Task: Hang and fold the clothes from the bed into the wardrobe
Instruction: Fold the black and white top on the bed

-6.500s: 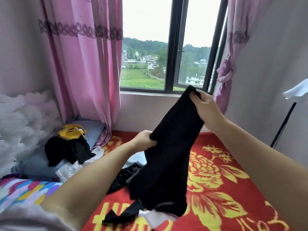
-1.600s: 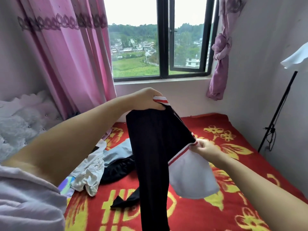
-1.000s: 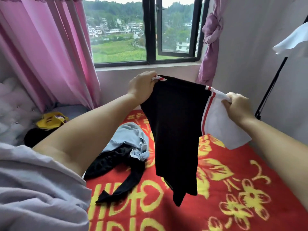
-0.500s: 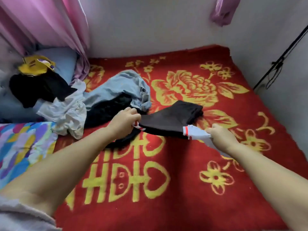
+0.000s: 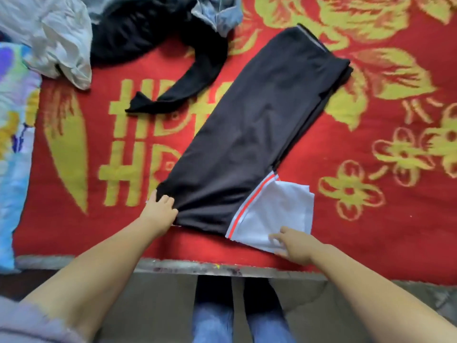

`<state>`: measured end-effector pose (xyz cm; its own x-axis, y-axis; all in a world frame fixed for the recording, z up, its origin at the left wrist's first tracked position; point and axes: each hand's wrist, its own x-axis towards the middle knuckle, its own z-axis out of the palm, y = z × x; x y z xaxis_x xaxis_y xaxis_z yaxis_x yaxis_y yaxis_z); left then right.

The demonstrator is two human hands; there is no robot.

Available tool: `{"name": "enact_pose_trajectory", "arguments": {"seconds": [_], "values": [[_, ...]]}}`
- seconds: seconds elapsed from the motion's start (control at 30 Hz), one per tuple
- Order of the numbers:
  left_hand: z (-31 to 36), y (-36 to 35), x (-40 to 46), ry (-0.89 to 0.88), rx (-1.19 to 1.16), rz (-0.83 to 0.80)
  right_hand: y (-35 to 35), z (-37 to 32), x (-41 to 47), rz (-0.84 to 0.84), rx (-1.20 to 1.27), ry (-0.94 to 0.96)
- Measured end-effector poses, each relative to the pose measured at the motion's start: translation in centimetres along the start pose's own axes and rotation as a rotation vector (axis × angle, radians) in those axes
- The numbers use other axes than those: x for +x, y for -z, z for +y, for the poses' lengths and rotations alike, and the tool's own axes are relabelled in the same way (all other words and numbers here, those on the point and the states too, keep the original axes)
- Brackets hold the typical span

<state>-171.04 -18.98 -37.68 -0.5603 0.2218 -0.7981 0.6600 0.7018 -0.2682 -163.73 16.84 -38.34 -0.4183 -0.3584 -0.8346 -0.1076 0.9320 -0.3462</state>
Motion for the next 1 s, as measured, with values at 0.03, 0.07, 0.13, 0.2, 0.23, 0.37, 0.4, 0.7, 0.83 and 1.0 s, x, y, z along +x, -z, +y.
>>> {"name": "enact_pose_trajectory", "arguments": {"seconds": [0.03, 0.07, 0.13, 0.2, 0.23, 0.37, 0.4, 0.7, 0.83, 1.0], "values": [[0.7, 0.0, 0.0, 0.018, -0.024, 0.007, 0.5, 0.8, -0.1, 0.080, 0.056, -0.021], [1.7, 0.5, -0.1, 0.024, -0.069, 0.073, 1.3, 1.8, -0.1, 0.208, 0.093, -0.049], [4.2, 2.5, -0.1, -0.030, -0.151, 0.340, 3.5, 3.8, 0.1, 0.482, 0.110, -0.109], [8.0, 4.2, 0.1, -0.196, -0.253, 0.582, 5.6, 5.6, 0.9, 0.627, 0.177, -0.159], [10.4, 4.8, 0.4, -0.270, -0.313, 0.623, 6.5, 6.2, 1.3, 0.618, 0.242, -0.184], [19.6, 5.9, 2.8, -0.258, -0.473, 0.370, 7.1, 7.0, 4.0, 0.426, 0.250, -0.254], [21.1, 6.1, 3.0, -0.205, -0.500, 0.309, 7.0, 6.9, 4.4, 0.400, 0.185, -0.267], [18.8, 7.1, 2.5, 0.026, -1.559, 0.466, 12.4, 3.8, 4.3, 0.210, 0.584, -0.164], [15.6, 6.2, 1.6, 0.286, -2.402, 0.253, 15.4, -1.6, 5.4, 0.216, 1.298, 0.011], [14.5, 3.5, 1.2, 0.566, -2.839, 0.126, 13.8, -6.9, 8.0, 0.458, 1.259, 0.031]]}}
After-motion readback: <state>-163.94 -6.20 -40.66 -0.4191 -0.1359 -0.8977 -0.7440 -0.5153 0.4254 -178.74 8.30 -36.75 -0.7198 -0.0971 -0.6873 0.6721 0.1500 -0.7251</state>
